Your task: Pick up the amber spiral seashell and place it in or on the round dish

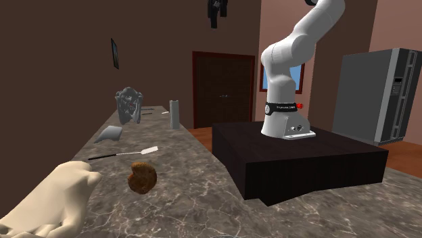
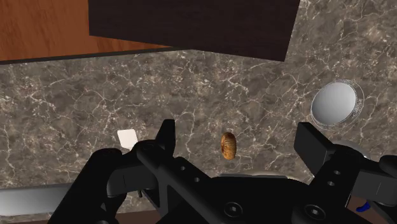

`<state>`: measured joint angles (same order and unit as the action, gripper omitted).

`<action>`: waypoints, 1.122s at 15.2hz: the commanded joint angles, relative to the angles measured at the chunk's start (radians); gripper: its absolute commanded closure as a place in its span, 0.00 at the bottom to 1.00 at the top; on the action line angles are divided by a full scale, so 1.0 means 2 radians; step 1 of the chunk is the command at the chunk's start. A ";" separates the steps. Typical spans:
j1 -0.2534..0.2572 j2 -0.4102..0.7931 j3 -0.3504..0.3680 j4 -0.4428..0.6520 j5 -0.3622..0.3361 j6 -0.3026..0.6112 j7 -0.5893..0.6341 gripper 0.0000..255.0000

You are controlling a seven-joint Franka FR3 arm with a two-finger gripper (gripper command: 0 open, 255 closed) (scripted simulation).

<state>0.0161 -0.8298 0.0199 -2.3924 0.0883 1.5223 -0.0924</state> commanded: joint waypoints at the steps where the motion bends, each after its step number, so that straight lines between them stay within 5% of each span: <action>1: 0.000 0.000 0.000 0.000 0.000 0.000 0.000 0.00; 17: 0.024 0.192 0.027 -0.106 0.036 0.312 -0.025 0.00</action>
<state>0.0625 -0.4855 0.0731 -2.6002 0.1571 2.0992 -0.1354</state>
